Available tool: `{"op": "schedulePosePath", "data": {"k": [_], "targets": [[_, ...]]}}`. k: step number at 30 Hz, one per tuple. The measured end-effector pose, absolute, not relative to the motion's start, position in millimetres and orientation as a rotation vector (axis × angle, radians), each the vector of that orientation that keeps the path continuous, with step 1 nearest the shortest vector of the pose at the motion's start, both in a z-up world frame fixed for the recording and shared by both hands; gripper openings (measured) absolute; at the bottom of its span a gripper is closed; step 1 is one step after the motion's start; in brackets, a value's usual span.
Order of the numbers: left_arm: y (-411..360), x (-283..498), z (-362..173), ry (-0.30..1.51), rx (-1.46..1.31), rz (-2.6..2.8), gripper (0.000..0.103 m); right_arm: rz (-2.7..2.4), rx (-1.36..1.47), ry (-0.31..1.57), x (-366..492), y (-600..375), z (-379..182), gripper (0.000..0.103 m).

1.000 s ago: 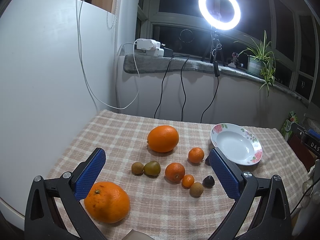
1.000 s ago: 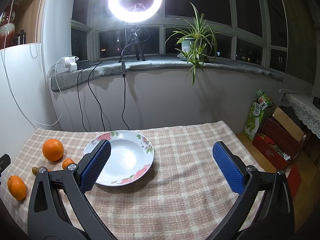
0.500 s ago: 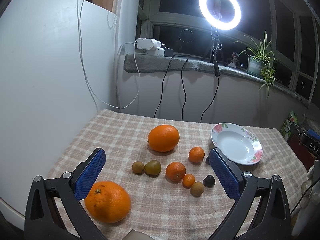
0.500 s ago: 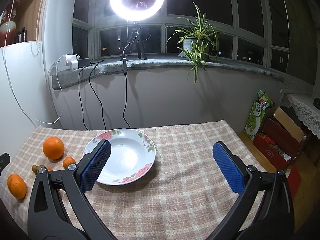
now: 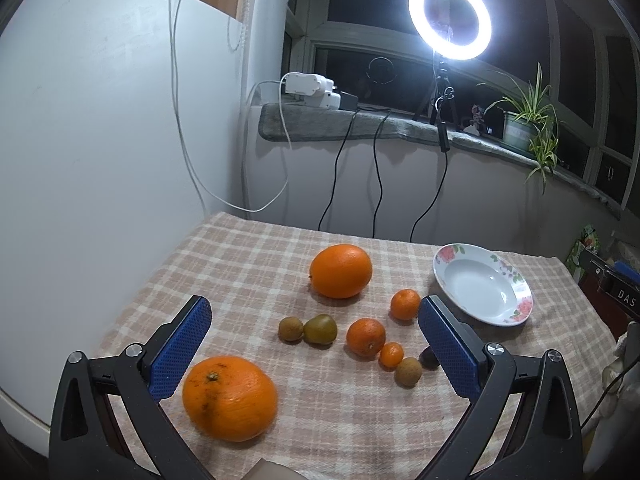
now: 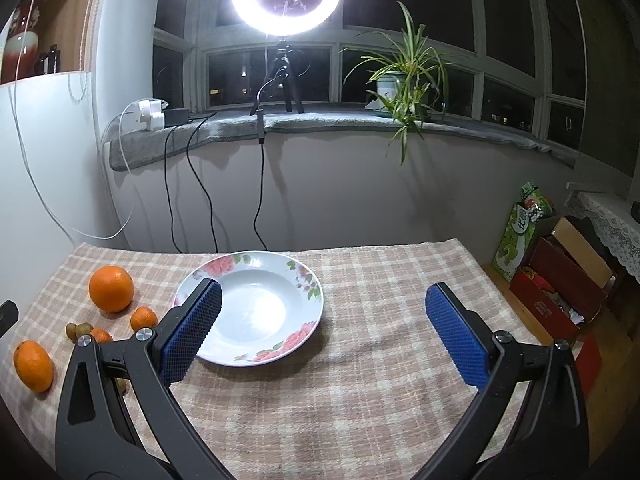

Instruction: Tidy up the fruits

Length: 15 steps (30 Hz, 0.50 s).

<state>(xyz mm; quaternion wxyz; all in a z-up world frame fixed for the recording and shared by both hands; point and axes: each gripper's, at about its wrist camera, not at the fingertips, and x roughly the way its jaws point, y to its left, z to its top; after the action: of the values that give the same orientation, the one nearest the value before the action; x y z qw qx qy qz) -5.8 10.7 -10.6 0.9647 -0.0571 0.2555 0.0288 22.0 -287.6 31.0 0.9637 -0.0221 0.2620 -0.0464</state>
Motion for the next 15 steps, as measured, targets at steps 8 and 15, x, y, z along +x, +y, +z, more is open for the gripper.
{"op": "schedulePosePath", "data": {"k": [8,15], "targets": [[30,-14,-18,0.54,-0.133,0.074,0.102,0.018,-0.038,0.568,28,-270,24,0.103],[50,-24,-28,0.57,-0.162,0.101,0.102,0.156,-0.053,0.604,35,-241,16,0.103]]}}
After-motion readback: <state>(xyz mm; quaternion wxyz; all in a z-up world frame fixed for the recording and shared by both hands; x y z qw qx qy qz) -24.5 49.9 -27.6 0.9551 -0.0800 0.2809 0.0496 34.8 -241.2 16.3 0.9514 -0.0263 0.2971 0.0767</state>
